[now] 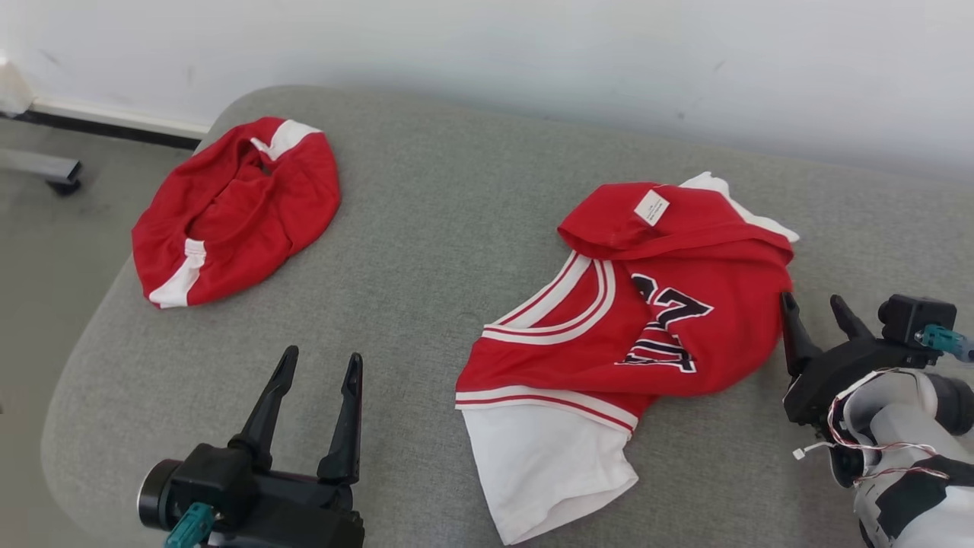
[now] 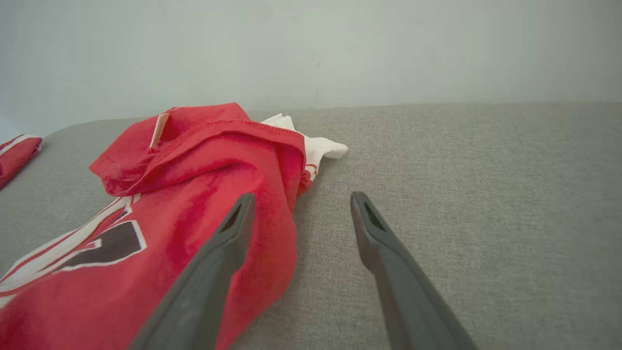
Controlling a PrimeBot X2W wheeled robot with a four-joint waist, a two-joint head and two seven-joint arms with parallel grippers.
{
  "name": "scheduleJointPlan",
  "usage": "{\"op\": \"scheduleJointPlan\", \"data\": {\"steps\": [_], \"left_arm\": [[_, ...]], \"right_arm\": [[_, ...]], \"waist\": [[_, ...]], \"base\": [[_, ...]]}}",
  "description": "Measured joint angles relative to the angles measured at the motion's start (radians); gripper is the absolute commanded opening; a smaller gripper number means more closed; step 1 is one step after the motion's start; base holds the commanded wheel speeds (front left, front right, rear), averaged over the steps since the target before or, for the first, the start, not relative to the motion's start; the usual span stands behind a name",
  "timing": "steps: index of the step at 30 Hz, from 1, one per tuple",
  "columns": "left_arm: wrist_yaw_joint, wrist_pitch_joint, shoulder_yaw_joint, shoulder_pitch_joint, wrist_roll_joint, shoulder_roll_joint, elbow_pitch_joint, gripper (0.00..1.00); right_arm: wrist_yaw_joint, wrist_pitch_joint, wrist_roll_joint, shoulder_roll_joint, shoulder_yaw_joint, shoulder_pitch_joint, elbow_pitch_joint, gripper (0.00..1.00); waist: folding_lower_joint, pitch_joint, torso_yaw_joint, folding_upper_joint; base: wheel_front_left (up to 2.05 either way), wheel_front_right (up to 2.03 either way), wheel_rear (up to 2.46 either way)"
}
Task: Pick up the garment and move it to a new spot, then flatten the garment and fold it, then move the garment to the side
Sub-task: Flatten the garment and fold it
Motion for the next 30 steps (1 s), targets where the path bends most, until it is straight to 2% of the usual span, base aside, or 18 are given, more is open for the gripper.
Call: {"op": "scheduleJointPlan", "data": {"steps": [4, 5, 6, 7, 12, 19, 24, 30], "left_arm": [[-0.001, 0.000, -0.008, -0.014, -0.001, -0.002, 0.003, 1.00], [-0.002, 0.000, -0.008, -0.016, -0.002, -0.002, 0.003, 1.00], [-0.004, 0.000, -0.008, -0.016, -0.002, -0.002, 0.004, 1.00], [-0.004, 0.000, -0.007, -0.017, -0.002, -0.003, 0.004, 1.00], [-0.004, 0.000, -0.001, -0.017, -0.001, -0.003, 0.009, 1.00], [-0.005, 0.000, 0.000, -0.008, 0.004, -0.004, 0.016, 1.00], [-0.004, 0.000, 0.005, 0.019, 0.004, -0.004, 0.022, 1.00], [0.000, 0.000, 0.015, 0.057, 0.004, -0.005, 0.025, 1.00]], "right_arm": [[0.000, 0.009, 0.048, 0.018, 0.007, -0.007, 0.060, 1.00], [0.000, 0.015, 0.066, 0.026, 0.008, -0.006, 0.071, 0.83], [0.000, 0.014, 0.081, 0.035, 0.009, -0.005, 0.077, 0.31], [0.000, 0.015, 0.095, 0.042, 0.013, -0.003, 0.079, 0.00], [0.000, 0.003, 0.155, 0.057, 0.036, 0.016, 0.071, 0.00], [0.000, -0.027, 0.195, 0.030, 0.056, 0.065, -0.023, 0.00], [0.000, -0.029, 0.157, -0.008, -0.017, 0.137, -0.189, 0.00], [0.000, -0.029, 0.062, -0.010, -0.107, 0.287, -0.393, 0.00]], "waist": [[0.0000, 0.019, 0.027, 0.0000], [0.0000, 0.024, 0.033, 0.0000], [0.0000, 0.028, 0.038, 0.0000], [0.0000, 0.032, 0.042, 0.0000], [0.0000, 0.041, 0.046, 0.0000], [0.0000, 0.010, 0.022, 0.0000], [0.0000, -0.022, -0.003, 0.0000], [-0.0001, -0.072, -0.032, 0.0000]], "base": [[0.00, 0.00, 0.00], [0.00, 0.00, 0.00], [0.00, 0.00, 0.00], [0.00, 0.00, 0.00], [0.00, 0.00, 0.00], [0.00, 0.00, 0.00], [0.00, 0.00, 0.00], [0.00, 0.00, 0.00]]}}
